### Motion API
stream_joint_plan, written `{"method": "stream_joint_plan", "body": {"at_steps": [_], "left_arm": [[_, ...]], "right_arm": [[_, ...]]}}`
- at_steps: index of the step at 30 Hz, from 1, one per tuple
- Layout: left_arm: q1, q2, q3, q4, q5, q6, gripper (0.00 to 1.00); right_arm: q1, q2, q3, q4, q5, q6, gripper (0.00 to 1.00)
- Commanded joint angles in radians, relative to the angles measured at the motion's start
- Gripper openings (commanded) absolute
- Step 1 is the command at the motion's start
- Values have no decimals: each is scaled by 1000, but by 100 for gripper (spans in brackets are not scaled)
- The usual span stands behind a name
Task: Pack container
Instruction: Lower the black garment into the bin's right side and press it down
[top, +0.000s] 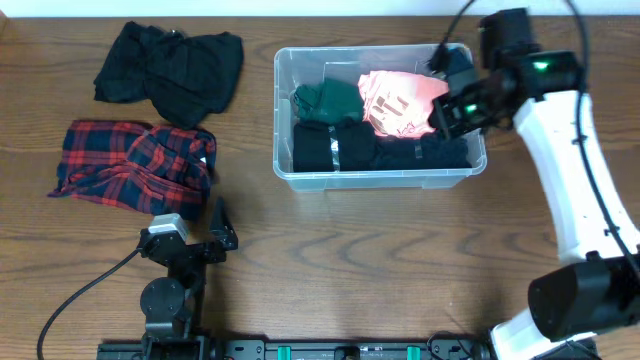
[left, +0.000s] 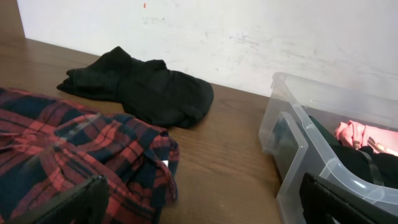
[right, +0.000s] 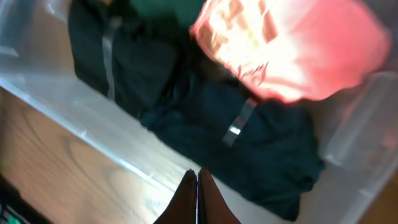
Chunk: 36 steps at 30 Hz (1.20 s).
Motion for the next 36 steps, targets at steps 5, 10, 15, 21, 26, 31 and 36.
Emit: {"method": "stream_joint_plan", "body": {"at_steps": [5, 10, 15, 21, 26, 31, 36], "left_arm": [[5, -5, -21, -34, -18, 16, 98], [5, -5, -21, -34, -18, 16, 98], [5, -5, -21, -34, -18, 16, 98], [5, -5, -21, -34, -18, 16, 98], [5, -5, -21, -34, -18, 16, 98], [5, -5, -21, -34, -18, 16, 98], [5, -5, -21, -34, -18, 16, 98]], "right_arm": [[49, 113, -29, -84, 156, 71, 1], [47, 188, -51, -75, 158, 93, 1], [54, 273, -55, -65, 158, 98, 1], [53, 352, -55, -44, 163, 97, 1], [53, 406, -55, -29, 173, 97, 1], [53, 414, -53, -14, 173, 98, 1], [53, 397, 6, -54, 156, 113, 1]]}}
